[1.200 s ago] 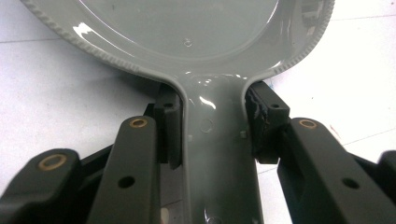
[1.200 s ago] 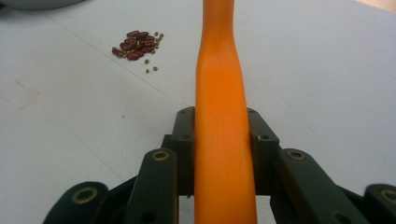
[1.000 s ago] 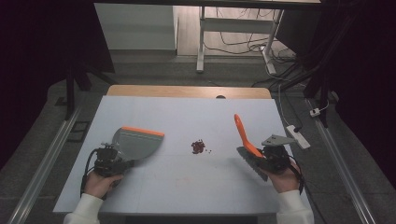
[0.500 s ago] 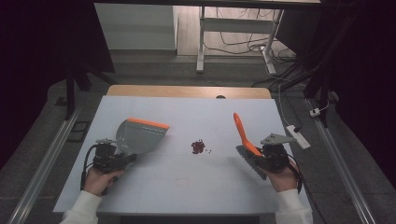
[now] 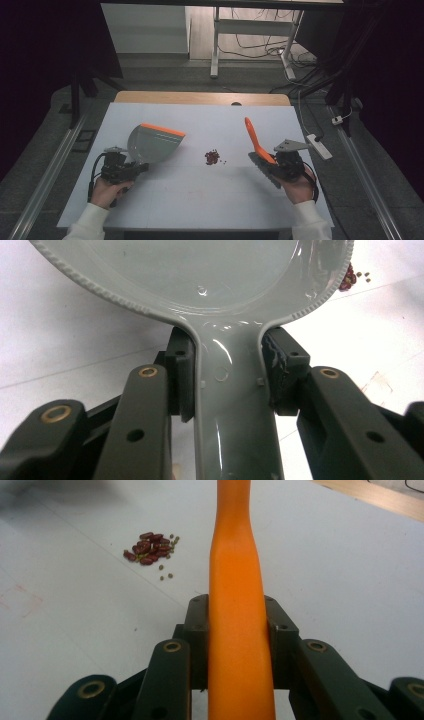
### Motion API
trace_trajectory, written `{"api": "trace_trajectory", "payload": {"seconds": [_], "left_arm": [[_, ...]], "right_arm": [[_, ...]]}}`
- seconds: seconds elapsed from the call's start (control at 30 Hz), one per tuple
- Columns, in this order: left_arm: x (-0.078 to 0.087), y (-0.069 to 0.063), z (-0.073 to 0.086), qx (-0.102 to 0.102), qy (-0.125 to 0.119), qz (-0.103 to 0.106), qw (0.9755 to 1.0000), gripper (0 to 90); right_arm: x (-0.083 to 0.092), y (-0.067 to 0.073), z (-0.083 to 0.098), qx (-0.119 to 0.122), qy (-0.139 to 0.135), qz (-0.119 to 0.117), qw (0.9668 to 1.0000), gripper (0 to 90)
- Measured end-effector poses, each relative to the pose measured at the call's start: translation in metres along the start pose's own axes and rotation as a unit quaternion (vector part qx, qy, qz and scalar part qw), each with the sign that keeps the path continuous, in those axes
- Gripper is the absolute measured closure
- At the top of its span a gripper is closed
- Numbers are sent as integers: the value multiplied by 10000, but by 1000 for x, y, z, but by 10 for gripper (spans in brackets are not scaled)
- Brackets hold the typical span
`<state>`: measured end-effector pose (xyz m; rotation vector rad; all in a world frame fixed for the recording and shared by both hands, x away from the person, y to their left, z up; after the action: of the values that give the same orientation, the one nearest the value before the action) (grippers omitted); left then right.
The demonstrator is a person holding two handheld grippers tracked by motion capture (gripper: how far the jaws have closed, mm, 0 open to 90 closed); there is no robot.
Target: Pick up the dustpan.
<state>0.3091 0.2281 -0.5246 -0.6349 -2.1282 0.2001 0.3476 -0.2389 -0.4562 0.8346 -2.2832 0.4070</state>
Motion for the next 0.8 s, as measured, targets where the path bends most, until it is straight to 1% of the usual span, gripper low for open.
{"api": "trace_trajectory", "payload": {"seconds": [0.1, 0.2, 0.23, 0.3, 0.4, 0.43, 0.47, 0.5, 0.53, 0.57, 0.63, 0.67, 0.8], "left_arm": [[0, -1, -1, -49, -18, 55, 10000, 612], [-1, -3, -1, -150, -10, 166, 9997, 612], [-1, -3, -1, -150, -10, 166, 9997, 612], [-2, -6, -2, -253, -9, 221, 9994, 612], [-1, -8, -2, -419, -5, 321, 9986, 612], [0, -8, -2, -497, 6, 430, 9978, 612], [0, -8, -2, -497, 6, 430, 9978, 612], [0, -8, -3, -517, 26, 577, 9970, 612], [0, -8, -3, -517, 26, 577, 9970, 612], [1, -8, -3, -536, 23, 625, 9966, 612], [0, -8, -5, -606, 31, 680, 9958, 612], [-1, -9, -6, -702, 49, 693, 9951, 612], [-1, -10, -6, -777, 60, 691, 9946, 612]], "right_arm": [[-1, -1, -5, -9, -73, 11, 10000, 700], [-4, 0, -9, -64, -148, -39, 9999, 700], [-6, 1, -10, -72, -147, -46, 9999, 700], [-8, 2, -11, -47, -130, -44, 9999, 699], [-12, 4, -15, -77, -154, -67, 9998, 700], [-13, 4, -17, -76, -173, -64, 9998, 700], [-13, 4, -17, -76, -173, -64, 9998, 700], [-15, 5, -21, -86, -202, -80, 9997, 700], [-16, 4, -23, -98, -213, -91, 9997, 700], [-16, 4, -24, -92, -227, -102, 9996, 700], [-17, 3, -27, -93, -253, -79, 9996, 700], [-18, 3, -29, -108, -276, -88, 9995, 700], [-21, 4, -36, -105, -339, -112, 9993, 700]]}}
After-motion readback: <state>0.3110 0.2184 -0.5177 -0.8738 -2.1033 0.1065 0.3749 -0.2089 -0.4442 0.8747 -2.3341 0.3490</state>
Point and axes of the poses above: each handheld gripper's, and its own axes: x roughly backward along the jaws, z roughly out of its underside, y roughly to its left, the point moved 3 cm from there along -x, roughly forward along the jaws, and after that the axes turned 2 degrees about y, right-handed, at the moved point
